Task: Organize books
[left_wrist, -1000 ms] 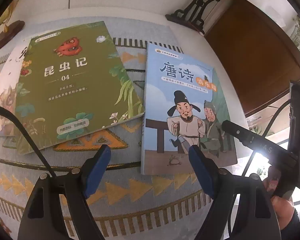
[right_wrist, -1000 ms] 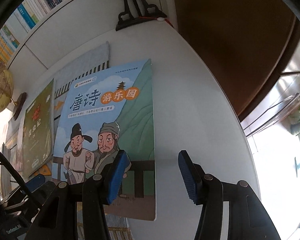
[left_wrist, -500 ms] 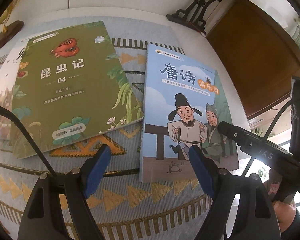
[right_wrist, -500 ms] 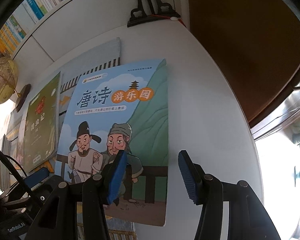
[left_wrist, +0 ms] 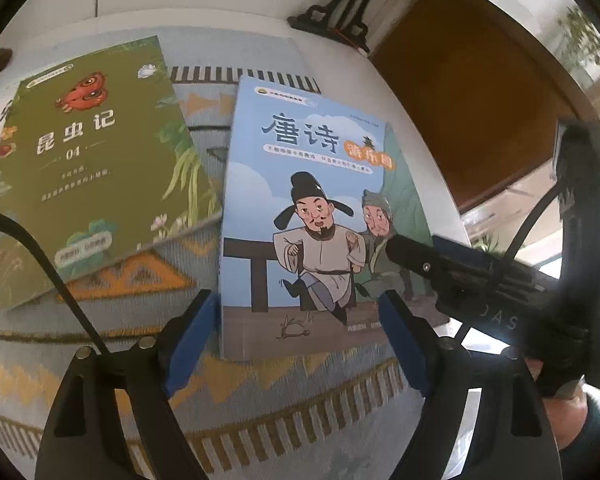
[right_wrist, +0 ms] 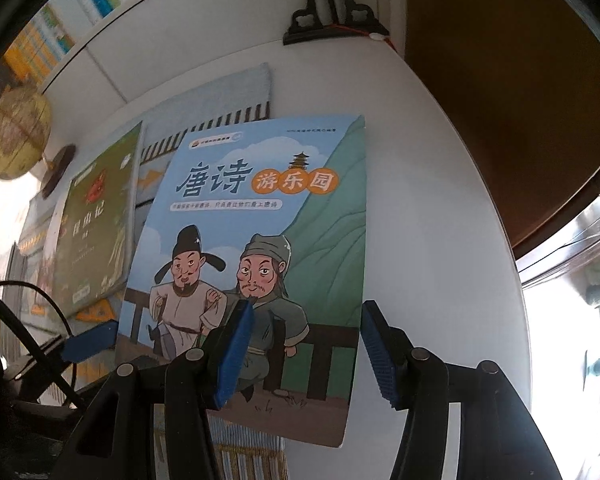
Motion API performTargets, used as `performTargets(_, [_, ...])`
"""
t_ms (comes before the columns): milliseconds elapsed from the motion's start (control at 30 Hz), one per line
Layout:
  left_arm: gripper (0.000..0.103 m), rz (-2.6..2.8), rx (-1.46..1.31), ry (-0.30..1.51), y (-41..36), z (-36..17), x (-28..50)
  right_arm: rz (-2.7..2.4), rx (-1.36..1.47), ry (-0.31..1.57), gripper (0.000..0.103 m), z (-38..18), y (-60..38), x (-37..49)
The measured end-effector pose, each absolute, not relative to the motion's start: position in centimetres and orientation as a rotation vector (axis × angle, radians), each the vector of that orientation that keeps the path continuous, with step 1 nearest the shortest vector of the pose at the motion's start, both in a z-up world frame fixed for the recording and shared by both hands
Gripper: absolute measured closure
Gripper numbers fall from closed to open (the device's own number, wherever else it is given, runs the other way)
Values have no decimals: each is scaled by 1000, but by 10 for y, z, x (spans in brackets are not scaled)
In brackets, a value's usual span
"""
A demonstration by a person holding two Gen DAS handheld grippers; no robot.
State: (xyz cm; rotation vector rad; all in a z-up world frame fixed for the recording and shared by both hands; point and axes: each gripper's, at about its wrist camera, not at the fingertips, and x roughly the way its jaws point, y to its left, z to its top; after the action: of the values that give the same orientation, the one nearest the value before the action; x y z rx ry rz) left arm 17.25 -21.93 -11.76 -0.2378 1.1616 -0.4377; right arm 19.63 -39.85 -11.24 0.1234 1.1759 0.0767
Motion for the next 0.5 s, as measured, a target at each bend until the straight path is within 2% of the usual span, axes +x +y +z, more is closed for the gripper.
performTargets(233, [23, -403, -244, 1185, -190, -111, 125, 170, 39, 1172, 48, -96, -368, 158])
performTargets(367, [23, -318, -219, 1215, -167, -112, 94, 242, -4, 1218, 48, -105, -337, 125])
performTargets(500, [23, -273, -305, 1231, -141, -123, 80, 296, -27, 1268, 47, -121, -316, 101])
